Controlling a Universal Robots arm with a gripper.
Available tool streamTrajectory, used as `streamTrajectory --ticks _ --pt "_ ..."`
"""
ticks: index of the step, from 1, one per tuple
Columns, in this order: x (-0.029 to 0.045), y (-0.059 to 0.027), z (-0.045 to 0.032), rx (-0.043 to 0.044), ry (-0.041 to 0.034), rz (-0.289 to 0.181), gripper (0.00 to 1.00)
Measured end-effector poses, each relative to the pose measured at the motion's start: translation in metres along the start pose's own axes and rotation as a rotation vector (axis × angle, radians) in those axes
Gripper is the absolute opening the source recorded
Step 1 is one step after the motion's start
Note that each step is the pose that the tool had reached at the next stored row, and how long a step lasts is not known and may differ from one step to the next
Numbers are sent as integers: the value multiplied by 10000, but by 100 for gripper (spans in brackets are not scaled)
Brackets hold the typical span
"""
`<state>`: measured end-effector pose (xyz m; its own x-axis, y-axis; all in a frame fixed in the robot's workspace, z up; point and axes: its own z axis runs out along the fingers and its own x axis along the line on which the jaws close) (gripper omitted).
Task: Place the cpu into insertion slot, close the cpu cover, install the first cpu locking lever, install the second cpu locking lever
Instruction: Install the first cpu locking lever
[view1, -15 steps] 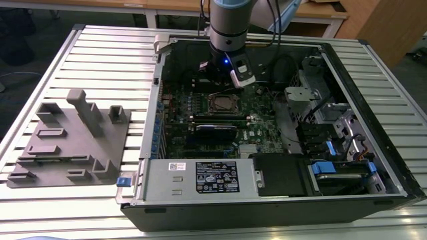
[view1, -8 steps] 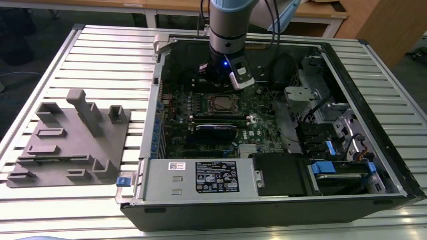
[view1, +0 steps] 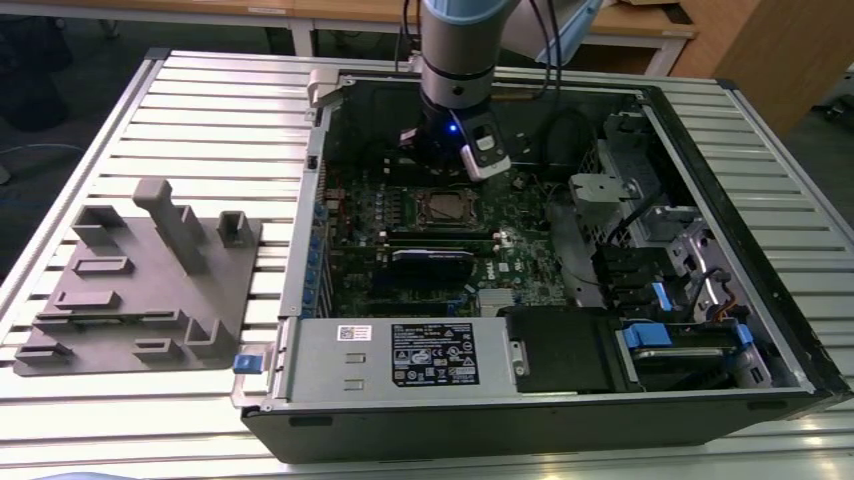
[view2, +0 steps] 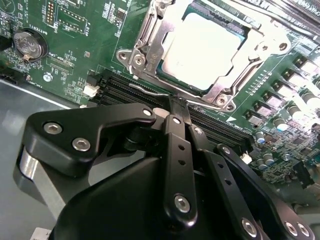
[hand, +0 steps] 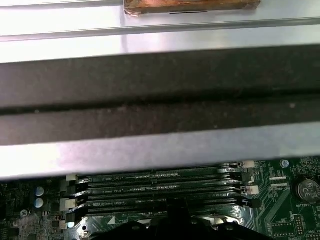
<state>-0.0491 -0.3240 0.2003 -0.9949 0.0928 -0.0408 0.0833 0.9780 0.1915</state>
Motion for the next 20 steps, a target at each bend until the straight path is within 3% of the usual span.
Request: streamTrajectory --ticks 11,20 --pt "-28 9 5 37 -11 40 11" --pt "-26 31 10 177 -190 901 11"
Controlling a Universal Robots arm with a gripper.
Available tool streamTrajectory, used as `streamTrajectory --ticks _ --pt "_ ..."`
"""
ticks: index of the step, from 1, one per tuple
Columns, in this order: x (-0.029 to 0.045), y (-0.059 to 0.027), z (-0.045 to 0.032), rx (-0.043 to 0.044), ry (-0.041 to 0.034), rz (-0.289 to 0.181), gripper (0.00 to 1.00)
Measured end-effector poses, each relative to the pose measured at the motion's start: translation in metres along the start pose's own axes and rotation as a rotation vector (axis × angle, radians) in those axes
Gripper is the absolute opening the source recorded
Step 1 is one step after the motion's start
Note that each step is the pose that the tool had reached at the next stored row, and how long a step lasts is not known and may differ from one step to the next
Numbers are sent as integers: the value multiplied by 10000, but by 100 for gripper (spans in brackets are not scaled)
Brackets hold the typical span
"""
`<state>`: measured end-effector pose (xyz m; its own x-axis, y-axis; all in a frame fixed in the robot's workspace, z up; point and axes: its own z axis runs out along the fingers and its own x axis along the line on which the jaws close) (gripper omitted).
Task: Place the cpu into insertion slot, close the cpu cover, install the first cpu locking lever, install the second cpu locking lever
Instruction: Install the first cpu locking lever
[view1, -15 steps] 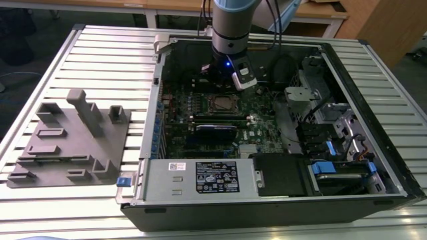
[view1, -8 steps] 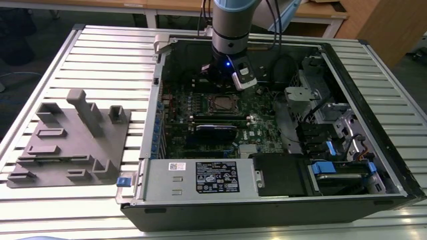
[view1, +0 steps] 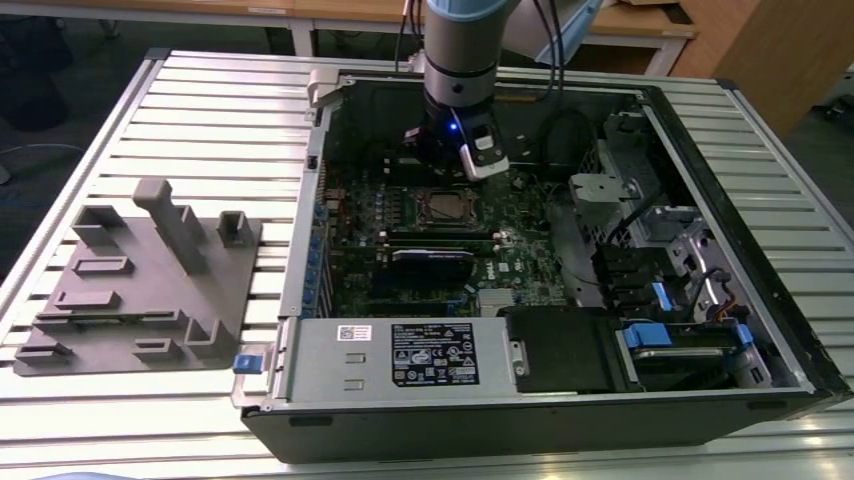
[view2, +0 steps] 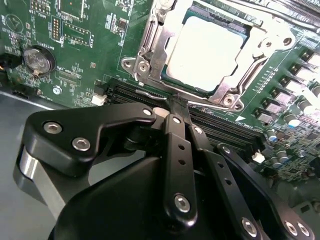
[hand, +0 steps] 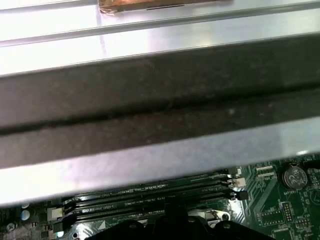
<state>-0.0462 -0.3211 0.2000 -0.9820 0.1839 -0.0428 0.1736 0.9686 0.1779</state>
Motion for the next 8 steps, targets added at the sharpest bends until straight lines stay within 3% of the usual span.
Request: streamTrajectory --ticks 8 --pt "7 41 7 177 -92 333 11"
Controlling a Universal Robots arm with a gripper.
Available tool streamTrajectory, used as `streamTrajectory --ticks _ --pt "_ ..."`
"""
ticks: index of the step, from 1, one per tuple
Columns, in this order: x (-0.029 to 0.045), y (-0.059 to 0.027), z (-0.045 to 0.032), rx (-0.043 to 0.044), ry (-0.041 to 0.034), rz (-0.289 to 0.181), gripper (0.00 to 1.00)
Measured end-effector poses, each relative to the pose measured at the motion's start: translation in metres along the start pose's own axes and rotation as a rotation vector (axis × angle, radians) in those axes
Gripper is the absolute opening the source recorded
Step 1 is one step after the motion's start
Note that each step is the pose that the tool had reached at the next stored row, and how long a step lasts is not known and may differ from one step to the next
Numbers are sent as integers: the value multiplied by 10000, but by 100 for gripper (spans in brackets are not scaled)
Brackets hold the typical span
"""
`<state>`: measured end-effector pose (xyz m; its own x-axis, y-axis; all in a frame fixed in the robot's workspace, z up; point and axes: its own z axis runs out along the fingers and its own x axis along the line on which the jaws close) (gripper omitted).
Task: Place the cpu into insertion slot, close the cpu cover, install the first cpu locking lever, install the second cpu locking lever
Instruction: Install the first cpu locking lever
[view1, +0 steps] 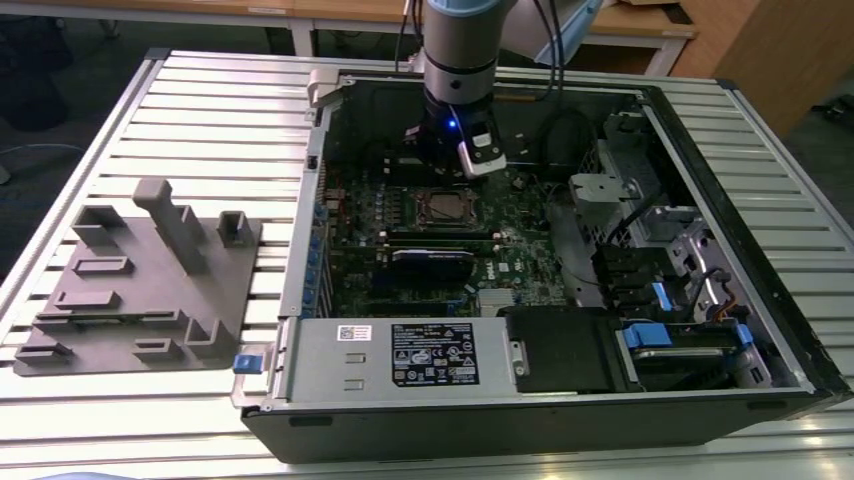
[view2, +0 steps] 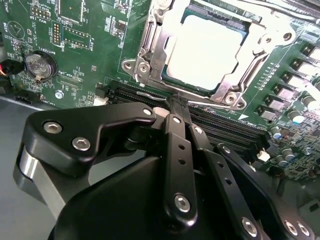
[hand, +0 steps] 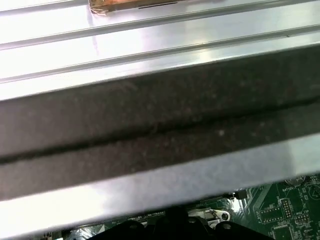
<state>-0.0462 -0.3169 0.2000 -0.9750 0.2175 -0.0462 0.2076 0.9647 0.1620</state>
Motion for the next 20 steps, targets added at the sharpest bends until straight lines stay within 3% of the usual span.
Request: streamTrajectory --ticks 5,9,11,20 --pt "2 8 1 83 -34 101 11" --pt "1 16 0 257 -83 153 11" --pt "1 19 -3 301 -94 167 11" --pt "2 36 -35 303 -96 170 11"
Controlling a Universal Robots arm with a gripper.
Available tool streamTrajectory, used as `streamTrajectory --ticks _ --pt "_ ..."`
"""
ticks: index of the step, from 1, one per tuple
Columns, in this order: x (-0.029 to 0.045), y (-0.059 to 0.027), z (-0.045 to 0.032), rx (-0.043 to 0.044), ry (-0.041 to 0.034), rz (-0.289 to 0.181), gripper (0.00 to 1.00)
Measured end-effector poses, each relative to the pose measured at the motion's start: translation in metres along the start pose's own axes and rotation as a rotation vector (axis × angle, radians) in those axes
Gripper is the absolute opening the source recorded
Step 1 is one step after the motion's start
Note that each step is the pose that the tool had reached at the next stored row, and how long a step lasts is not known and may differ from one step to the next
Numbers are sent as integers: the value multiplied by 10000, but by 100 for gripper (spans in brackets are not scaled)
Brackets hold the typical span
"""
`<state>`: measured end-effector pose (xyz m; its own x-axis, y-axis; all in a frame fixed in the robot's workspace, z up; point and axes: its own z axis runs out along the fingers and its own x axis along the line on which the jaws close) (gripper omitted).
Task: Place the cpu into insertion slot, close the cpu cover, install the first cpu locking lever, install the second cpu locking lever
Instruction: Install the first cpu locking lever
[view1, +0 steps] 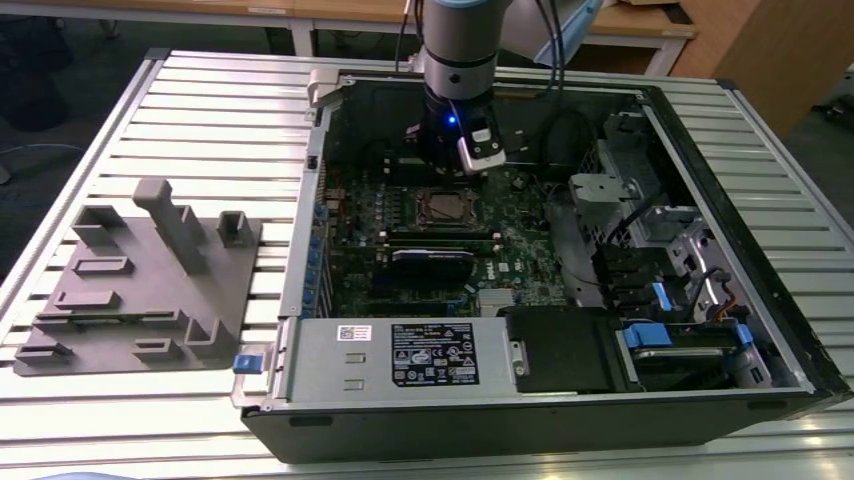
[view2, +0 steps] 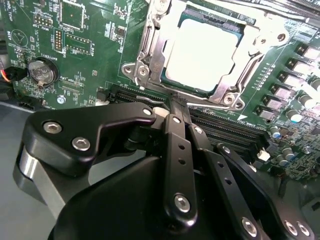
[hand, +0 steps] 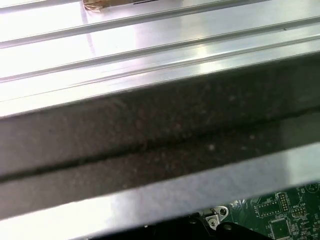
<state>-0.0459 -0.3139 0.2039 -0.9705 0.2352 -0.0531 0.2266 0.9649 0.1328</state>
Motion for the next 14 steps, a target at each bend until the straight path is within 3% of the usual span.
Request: streamTrajectory --ticks 8,14 --pt "0 4 -15 -2 -6 3 11" --pt "0 4 -15 -52 -77 1 11"
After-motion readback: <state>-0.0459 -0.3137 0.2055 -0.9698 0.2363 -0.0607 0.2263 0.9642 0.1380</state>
